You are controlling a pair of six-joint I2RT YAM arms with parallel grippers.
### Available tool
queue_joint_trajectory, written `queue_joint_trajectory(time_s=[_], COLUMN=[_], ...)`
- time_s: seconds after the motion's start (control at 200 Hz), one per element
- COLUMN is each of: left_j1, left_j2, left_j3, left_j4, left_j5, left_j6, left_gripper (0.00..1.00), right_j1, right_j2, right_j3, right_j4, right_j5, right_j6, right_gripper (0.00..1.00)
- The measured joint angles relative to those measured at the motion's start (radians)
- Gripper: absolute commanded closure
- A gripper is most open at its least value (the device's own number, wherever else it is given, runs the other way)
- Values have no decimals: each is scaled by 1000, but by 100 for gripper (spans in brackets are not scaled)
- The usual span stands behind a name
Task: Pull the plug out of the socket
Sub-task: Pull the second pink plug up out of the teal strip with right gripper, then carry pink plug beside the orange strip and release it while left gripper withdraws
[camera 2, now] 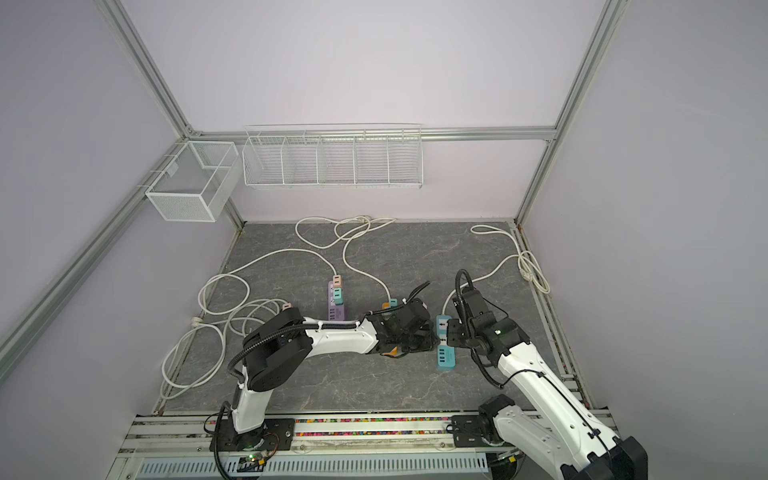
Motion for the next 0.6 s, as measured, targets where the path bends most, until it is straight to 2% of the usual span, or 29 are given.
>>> queue_joint_trajectory(time_s=[0.27, 0.6], left_j1=[3, 31], left_j2=[-96, -294], left_j3=[0, -61], left_j4=[-68, -87], left_j5=[-42, -103], left_j6=[54, 106], left_gripper=[67, 63], right_j1=[-3, -3], right_j2=[-37, -40], right_j3=[8, 29], right_j4=[-17, 28], right_j5=[-31, -153], right_j6=[0, 5], right_gripper=[80, 80])
